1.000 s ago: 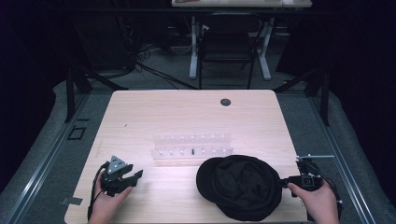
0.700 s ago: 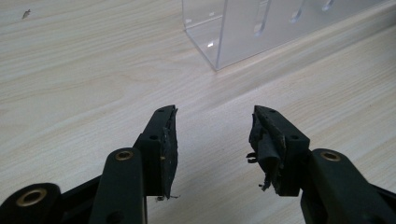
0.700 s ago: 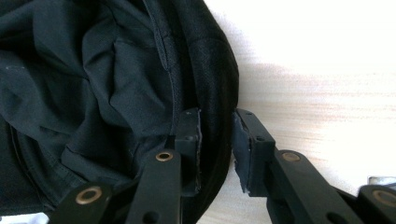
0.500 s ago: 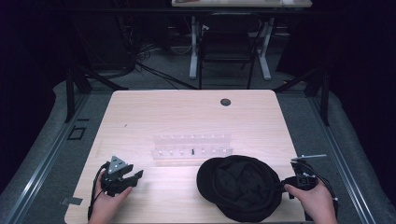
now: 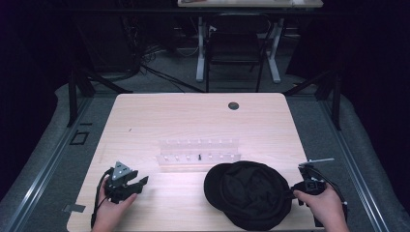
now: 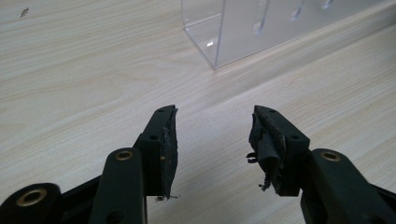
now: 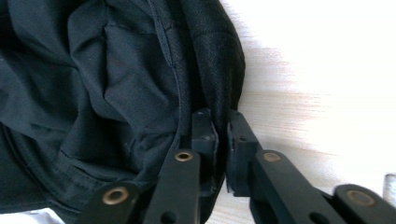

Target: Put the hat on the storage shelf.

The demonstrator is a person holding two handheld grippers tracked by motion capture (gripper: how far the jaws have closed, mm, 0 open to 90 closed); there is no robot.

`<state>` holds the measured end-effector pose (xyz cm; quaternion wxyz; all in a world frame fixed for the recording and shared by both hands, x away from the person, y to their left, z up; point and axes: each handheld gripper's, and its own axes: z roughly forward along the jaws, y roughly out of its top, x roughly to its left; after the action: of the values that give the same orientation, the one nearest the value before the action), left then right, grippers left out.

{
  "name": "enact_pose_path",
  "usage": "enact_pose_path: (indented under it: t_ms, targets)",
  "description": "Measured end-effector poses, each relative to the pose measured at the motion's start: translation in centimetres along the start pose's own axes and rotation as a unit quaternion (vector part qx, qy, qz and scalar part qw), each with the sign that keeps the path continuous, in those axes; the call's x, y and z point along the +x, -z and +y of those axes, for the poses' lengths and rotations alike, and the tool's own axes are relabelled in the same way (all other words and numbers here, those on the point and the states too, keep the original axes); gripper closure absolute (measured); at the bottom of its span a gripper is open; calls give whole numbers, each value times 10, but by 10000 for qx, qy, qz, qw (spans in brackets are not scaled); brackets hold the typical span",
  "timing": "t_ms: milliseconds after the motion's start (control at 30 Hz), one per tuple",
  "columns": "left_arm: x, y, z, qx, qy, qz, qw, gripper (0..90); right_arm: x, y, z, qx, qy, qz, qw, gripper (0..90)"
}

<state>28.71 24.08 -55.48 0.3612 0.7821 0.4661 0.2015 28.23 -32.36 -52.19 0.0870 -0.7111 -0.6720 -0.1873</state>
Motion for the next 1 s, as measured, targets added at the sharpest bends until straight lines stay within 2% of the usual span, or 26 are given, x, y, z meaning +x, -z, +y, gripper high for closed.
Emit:
enact_pose_path:
  t_ms: [33, 333, 600, 700, 733, 767, 833, 867, 933, 1000]
  targets:
    - [0, 0, 0, -3, -2, 3, 10000, 509, 0, 1, 1, 105, 14, 1, 9999, 857]
    - [0, -1, 0, -11, 25, 8, 10000, 509, -2, 4, -2, -47, -6, 208, 9998, 873]
    - [0, 0, 0, -10, 43, 18, 10000, 509, 0, 19, -1, -116, 139, 465, 9988, 877]
    - [0, 0, 0, -14, 43, 23, 10000, 509, 3, 25, 0, -173, 125, 598, 9980, 877]
    - [0, 0, 0, -13, 39, 26, 10000, 509, 3, 31, 2, -62, 245, 457, 9986, 878]
    - [0, 0, 0, -14, 42, 25, 10000, 509, 3, 32, 2, -140, 202, 692, 9973, 878]
    - [0, 0, 0, -15, 53, 30, 10000, 509, 5, 37, 4, -194, 210, 765, 9967, 878]
    - [0, 0, 0, -7, 41, 31, 10000, 509, 6, 42, 5, -187, 237, 643, 9975, 879]
    - [0, 0, 0, -18, 54, 34, 10000, 509, 6, 44, 5, -253, 208, 832, 9960, 879]
    - [0, 0, 0, -8, 39, 40, 10000, 509, 8, 49, 6, -253, 236, 884, 9955, 880]
